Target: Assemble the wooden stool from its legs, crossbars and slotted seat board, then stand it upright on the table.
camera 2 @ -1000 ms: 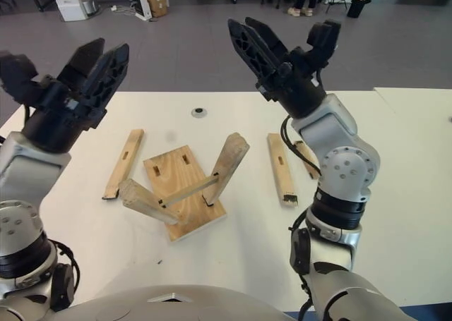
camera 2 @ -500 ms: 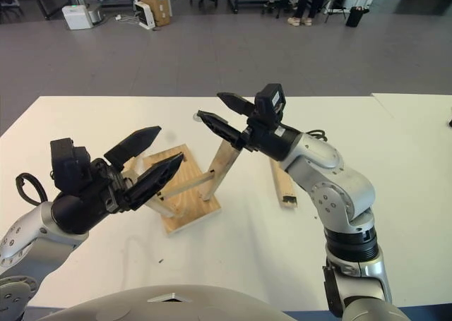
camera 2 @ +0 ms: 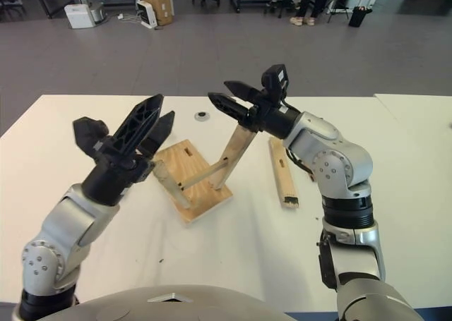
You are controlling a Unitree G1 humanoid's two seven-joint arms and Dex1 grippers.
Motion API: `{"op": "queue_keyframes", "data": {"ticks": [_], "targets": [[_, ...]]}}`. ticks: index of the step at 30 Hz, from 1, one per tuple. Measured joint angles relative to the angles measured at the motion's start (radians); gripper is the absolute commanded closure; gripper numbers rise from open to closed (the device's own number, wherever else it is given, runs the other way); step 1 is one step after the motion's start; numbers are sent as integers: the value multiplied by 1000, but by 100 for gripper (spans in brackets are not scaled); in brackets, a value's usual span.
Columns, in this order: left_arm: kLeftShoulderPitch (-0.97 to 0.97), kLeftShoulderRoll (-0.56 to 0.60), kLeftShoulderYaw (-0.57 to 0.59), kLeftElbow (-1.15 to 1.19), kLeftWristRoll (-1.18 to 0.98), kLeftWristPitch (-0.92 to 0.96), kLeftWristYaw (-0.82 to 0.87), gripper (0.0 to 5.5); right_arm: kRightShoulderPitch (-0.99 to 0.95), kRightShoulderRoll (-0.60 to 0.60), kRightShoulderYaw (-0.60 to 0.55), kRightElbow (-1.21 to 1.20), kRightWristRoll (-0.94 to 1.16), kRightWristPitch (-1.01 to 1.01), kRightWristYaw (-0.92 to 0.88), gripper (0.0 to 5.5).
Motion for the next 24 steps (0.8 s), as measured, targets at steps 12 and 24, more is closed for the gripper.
{"op": "queue_keyframes", "data": {"ticks": [12,24], "targets": [[-229,556,348,467,360,159,-357,156,-90,-39,-79,271,-346,-265,-123,222],[-608,498,-293,1548,1635,-407,-722,156,331,-303,328,272,-697,-334,280,222]]}}
